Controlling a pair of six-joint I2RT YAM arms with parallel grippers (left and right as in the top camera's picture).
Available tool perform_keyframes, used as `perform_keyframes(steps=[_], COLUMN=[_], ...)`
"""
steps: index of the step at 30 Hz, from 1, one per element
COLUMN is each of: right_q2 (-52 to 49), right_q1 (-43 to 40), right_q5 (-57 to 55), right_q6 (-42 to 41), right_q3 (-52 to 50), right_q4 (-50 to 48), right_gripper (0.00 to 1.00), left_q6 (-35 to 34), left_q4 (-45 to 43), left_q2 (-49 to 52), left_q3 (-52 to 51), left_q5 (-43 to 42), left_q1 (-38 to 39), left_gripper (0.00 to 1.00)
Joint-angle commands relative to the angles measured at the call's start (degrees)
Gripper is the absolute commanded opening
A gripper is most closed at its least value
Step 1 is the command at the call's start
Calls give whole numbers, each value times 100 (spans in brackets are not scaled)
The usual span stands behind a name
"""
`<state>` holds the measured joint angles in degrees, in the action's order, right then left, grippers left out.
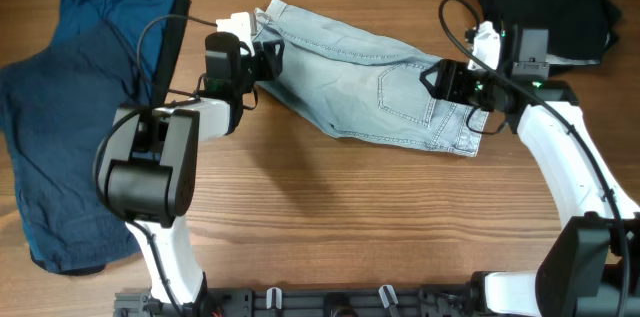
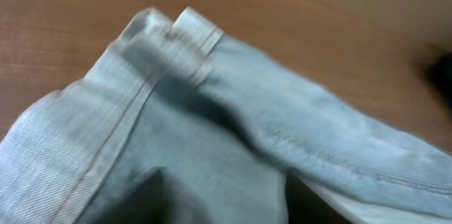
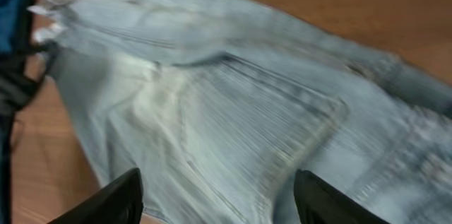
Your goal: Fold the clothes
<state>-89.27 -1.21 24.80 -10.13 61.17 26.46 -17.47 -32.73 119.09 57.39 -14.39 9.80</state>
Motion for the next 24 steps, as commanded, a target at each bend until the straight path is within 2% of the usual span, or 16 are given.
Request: perform_keyframes(steps=[1,7,10,13,18,22,24], right_q2=[-52,-52,-52,-52,-52,-52,-52], right_q1=[398,577,577,588,597,632,629], right_q5=[260,162,188,203,203,203,203], right_q6=[98,61,70,101,118,229,249], right_q3=[-9,-9,-9,-9,-9,-9,-9], right_q4=[-356,-629,-579,-525,-457,-387,-391], right_gripper=[68,69,69,69,69,69,69], left_q6=[-103,-105,-323,-688,-702,-697,-675], left_q4=[525,1720,2553,3585,4861,5388,5342], left_q2=[238,236,118,-350,-1694,-2618,-2796], left_q3=[48,48,48,48,48,48,48], left_q5=[170,188,195,221,990,1279,1279], left_q1=[59,59,55,-2,0,0,0], left_gripper=[33,28,12,4,4,4,7])
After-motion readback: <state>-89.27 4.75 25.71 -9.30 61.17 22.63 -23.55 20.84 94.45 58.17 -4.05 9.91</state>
